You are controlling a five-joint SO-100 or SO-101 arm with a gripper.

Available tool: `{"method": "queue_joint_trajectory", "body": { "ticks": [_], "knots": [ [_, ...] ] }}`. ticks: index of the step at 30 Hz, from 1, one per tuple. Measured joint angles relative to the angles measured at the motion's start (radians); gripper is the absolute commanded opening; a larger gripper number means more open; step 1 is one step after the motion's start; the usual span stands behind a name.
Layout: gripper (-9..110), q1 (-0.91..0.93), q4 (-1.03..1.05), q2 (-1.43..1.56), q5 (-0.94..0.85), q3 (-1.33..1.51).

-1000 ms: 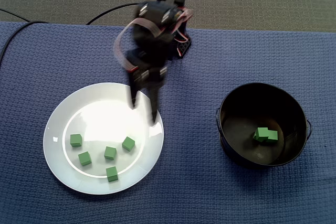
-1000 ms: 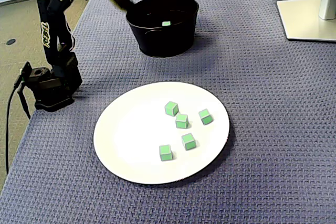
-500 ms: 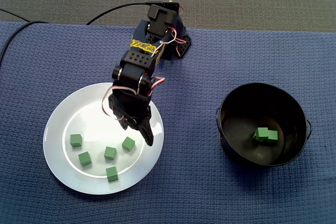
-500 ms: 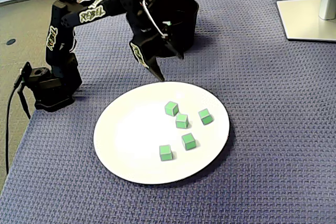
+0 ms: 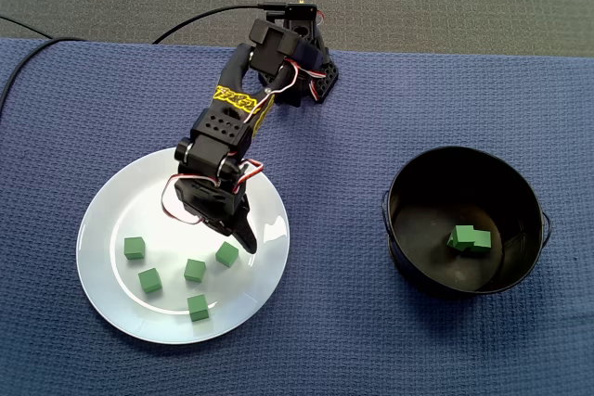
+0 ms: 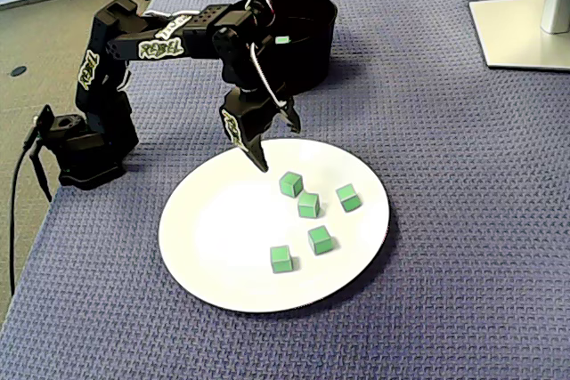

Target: Pick up the items on the white plate and put them in the black container.

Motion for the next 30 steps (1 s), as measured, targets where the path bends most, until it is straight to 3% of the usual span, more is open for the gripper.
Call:
{"method": "queue_joint_trajectory", "body": {
  "ticks": [30],
  "knots": [
    [27,-0.012,-0.193,-0.135,-0.006,0.069]
  ]
}}
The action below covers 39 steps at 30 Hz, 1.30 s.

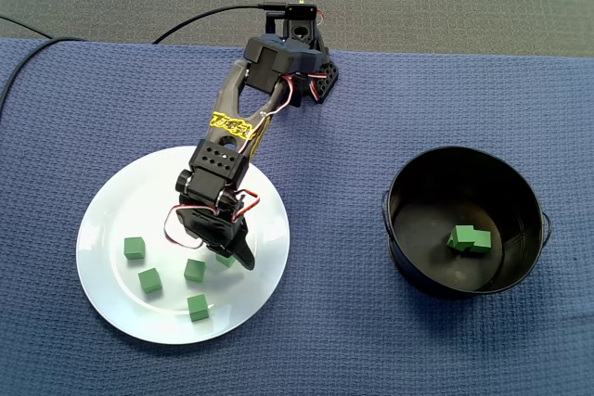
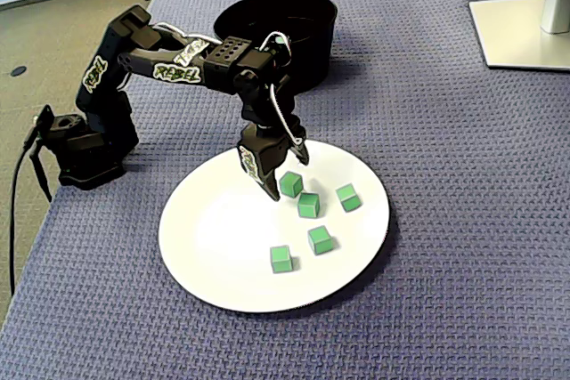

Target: Pick up the items on the white plate and put them in the black container.

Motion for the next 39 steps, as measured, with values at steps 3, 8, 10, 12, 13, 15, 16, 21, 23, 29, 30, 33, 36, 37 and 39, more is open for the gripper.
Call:
{"method": "queue_joint_trajectory", "body": {
  "ticks": [3,8,10,12,13,15,16,21,23,29,30,33,36,37,39],
  "knots": [
    [25,-0.005,-0.012,0.000,0.000,0.003],
    [22,-0.005,-0.015,-0.014,0.000,0.008],
    [20,-0.005,-0.015,-0.014,0.000,0.009],
    [16,-0.005,-0.017,-0.014,0.000,0.012],
    [15,-0.006,-0.020,-0.012,0.000,0.018],
    [10,-0.006,-0.023,-0.012,-0.002,0.023],
    [7,-0.006,-0.025,-0.011,-0.005,0.026],
    [0,-0.009,-0.034,-0.011,0.018,0.028],
    [0,-0.009,-0.035,-0.011,0.028,0.029],
    [0,-0.009,-0.055,-0.006,0.083,0.028],
    [0,-0.011,-0.054,-0.003,0.101,0.018],
    [0,0.000,-0.049,0.057,0.170,0.002],
    [0,0.057,-0.129,0.210,0.267,0.000],
    [0,0.078,-0.160,0.273,0.302,0.000],
    [0,0.120,-0.216,0.408,0.377,0.000]
  ]
}}
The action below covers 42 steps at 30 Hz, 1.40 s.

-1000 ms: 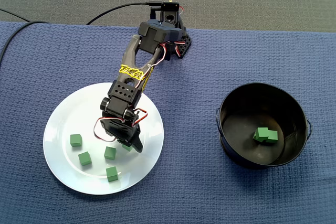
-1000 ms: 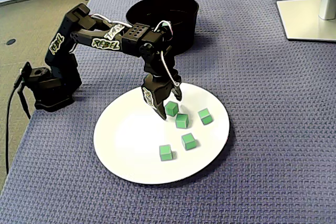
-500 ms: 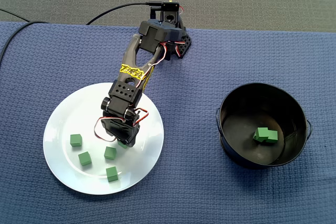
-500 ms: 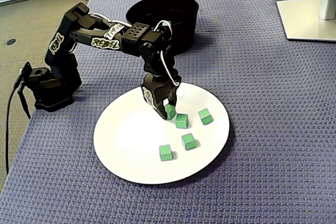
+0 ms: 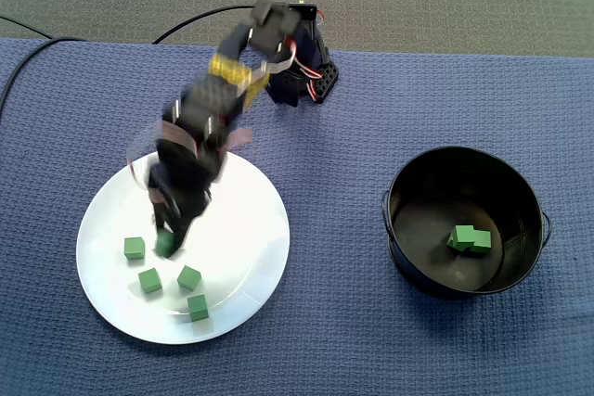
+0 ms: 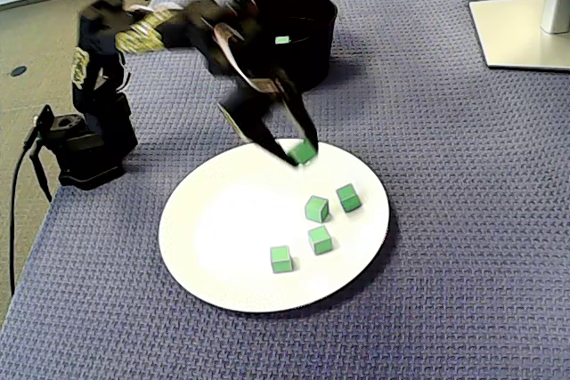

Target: Pick up the items on the white plate and put them in the black container.

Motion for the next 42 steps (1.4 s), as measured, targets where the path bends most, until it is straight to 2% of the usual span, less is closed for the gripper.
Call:
{"method": "queue_joint_trajectory", "body": {
  "ticks": [4,8,13,18,23,29,41,42],
  "knots": [
    [0,0.014,-0.089,0.273,0.144,0.000],
    [0,-0.121,-0.051,0.503,0.207,-0.046],
    [0,-0.495,0.018,0.695,0.213,-0.124],
    [0,-0.916,0.015,0.744,0.172,-0.058],
    [0,-1.157,0.008,0.647,0.196,0.040],
    [0,-1.218,-0.091,0.480,0.262,0.268],
    [0,-1.216,-0.198,0.117,0.328,0.451],
    [3,-1.216,-0.199,0.100,0.333,0.453]
  ]
}}
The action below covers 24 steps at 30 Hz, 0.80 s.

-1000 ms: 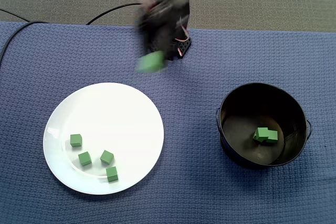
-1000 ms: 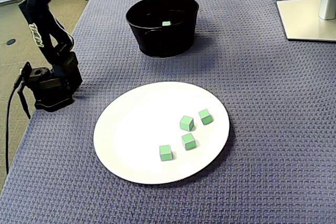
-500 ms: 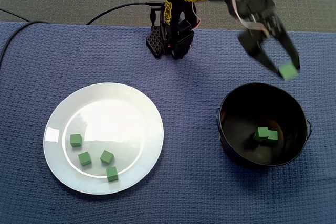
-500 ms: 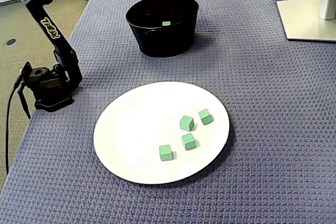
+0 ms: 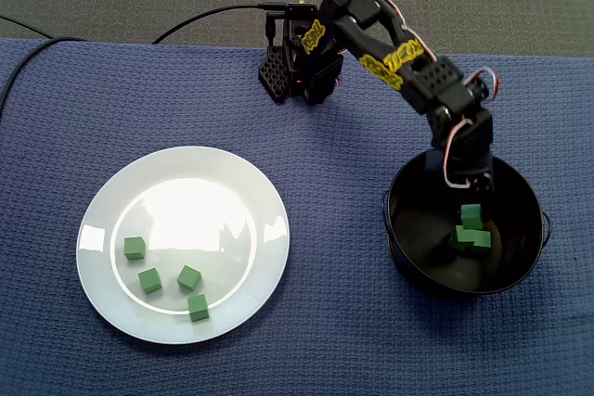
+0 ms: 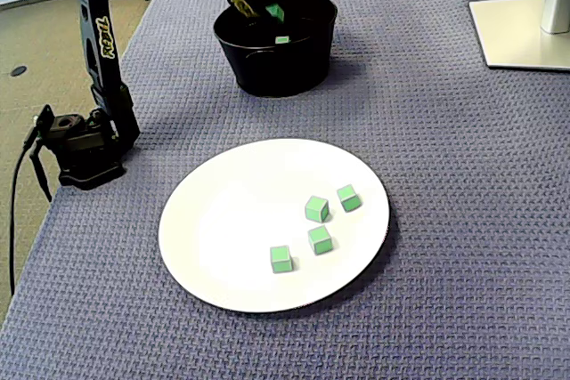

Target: Pick up the items on the white plate and put them in the black container.

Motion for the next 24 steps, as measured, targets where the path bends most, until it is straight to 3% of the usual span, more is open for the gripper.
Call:
{"method": "queue_joint_trajectory", "body": {
  "ticks": [2,5,9,14,19,24],
  "knots": [
    [24,0.000,-0.002,-0.012,0.011,0.011],
    [39,0.000,0.000,-0.014,0.015,0.020],
    [32,0.005,0.074,0.028,0.012,0.014],
    [33,0.121,0.285,0.207,-0.029,-0.169],
    [32,0.373,0.526,0.354,-0.233,-0.443],
    [32,0.693,0.637,0.359,-0.445,-0.502]
  ]
}}
